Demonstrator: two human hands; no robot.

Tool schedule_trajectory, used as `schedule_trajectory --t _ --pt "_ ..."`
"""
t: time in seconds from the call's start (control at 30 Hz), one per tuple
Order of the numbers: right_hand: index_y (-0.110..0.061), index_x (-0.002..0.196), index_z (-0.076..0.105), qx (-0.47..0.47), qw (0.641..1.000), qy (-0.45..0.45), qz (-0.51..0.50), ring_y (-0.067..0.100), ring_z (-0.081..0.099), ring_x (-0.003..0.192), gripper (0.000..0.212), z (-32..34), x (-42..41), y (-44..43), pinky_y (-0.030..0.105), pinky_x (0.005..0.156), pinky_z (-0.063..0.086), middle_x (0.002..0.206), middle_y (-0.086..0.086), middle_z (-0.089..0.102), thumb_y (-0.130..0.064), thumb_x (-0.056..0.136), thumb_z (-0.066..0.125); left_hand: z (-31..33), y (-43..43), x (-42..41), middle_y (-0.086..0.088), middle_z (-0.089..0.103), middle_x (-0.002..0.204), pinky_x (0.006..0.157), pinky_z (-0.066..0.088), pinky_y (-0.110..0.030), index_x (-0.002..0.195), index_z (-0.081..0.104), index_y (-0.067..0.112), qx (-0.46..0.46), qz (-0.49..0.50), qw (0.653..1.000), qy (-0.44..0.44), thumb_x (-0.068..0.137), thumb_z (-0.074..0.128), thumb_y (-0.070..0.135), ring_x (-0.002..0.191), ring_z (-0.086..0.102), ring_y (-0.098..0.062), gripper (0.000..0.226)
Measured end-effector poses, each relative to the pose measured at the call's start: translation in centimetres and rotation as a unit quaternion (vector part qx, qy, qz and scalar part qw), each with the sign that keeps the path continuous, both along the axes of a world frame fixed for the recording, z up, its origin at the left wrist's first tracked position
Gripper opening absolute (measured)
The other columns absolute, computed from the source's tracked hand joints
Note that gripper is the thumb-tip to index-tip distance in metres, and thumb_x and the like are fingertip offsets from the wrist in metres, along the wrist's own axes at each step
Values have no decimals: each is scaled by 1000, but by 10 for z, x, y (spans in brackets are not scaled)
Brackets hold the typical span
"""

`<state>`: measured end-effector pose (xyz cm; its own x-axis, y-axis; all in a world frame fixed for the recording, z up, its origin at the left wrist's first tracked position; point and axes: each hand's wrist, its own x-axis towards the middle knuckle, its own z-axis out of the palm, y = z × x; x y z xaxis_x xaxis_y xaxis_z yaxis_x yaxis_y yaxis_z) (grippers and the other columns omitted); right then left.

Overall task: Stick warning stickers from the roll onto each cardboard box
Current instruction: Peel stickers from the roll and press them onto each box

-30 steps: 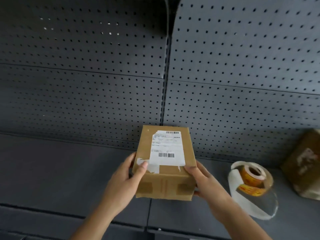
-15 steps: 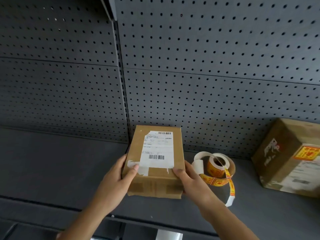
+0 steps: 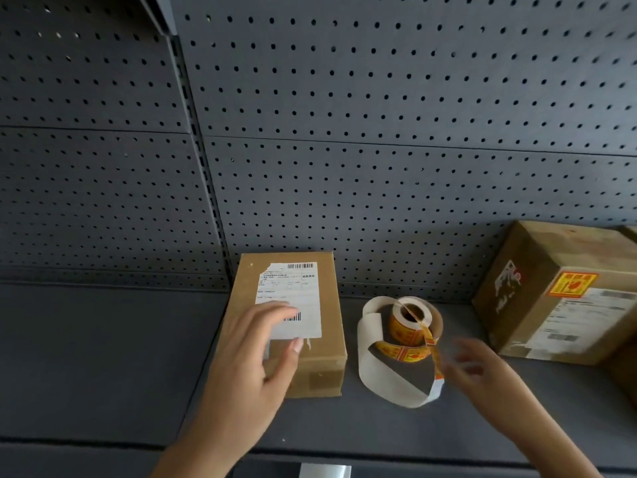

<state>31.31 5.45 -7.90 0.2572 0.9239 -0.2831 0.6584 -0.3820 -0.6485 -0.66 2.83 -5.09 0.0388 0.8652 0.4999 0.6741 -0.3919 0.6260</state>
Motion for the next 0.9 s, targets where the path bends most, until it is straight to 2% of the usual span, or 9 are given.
schedule_trajectory --t 0.1,0.2,0.33,0.43,0.57,0.7,0.83,0.9 --pt "-21 120 63 -16 998 52 14 13 68 91 32 -11 5 0 28 77 50 96 -5 72 -23 90 73 2 5 24 23 60 118 99 41 -14 115 65 27 7 -70 998 7 95 55 35 120 56 -5 24" --pt "-23 112 66 -4 997 81 -16 15 68 91 21 -17 -1 3 30 76 52 100 -3 71 -23 91 72 3 10 41 24 62 113 94 46 -18 111 67 28 2 -111 994 13 97 54 38 115 58 -5 22" --pt "-30 120 51 -34 990 112 -79 22 62 107 44 -22 -8 12 34 80 52 120 0 58 -45 86 74 1 16 52 25 61 110 91 46 -17 109 66 29 -4 -138 990 8 97 54 36 110 57 -2 19" --pt "-20 121 60 -72 978 187 -61 21 69 98 35 -21 -12 14 31 76 56 110 3 71 -35 92 70 2 17 52 25 61 111 92 44 -13 110 66 30 -24 -148 989 5 97 50 40 112 56 -1 23" --pt "-14 112 69 19 960 272 -61 26 72 95 18 -5 -26 11 38 83 59 98 8 77 -15 95 66 7 17 52 25 60 115 89 50 -15 116 64 33 -80 -178 981 -20 98 49 44 115 56 0 27" --pt "-14 115 68 122 922 366 -30 31 73 94 23 31 -50 13 48 87 58 98 17 76 -10 92 66 10 30 56 25 63 119 99 48 -19 122 57 36 -153 -174 969 -88 97 61 40 117 56 8 26" --pt "-18 122 62 179 899 401 -9 30 69 81 36 57 -73 18 49 79 56 89 14 74 -7 88 68 21 46 60 14 71 103 94 52 -24 116 56 28 -200 -173 942 -208 92 72 25 103 65 0 30" --pt "-21 122 63 199 891 409 -15 29 65 78 35 64 -80 19 47 75 54 85 12 71 -6 91 66 24 50 60 12 72 96 91 53 -24 112 57 27 -208 -169 932 -245 90 74 19 97 68 -2 30"
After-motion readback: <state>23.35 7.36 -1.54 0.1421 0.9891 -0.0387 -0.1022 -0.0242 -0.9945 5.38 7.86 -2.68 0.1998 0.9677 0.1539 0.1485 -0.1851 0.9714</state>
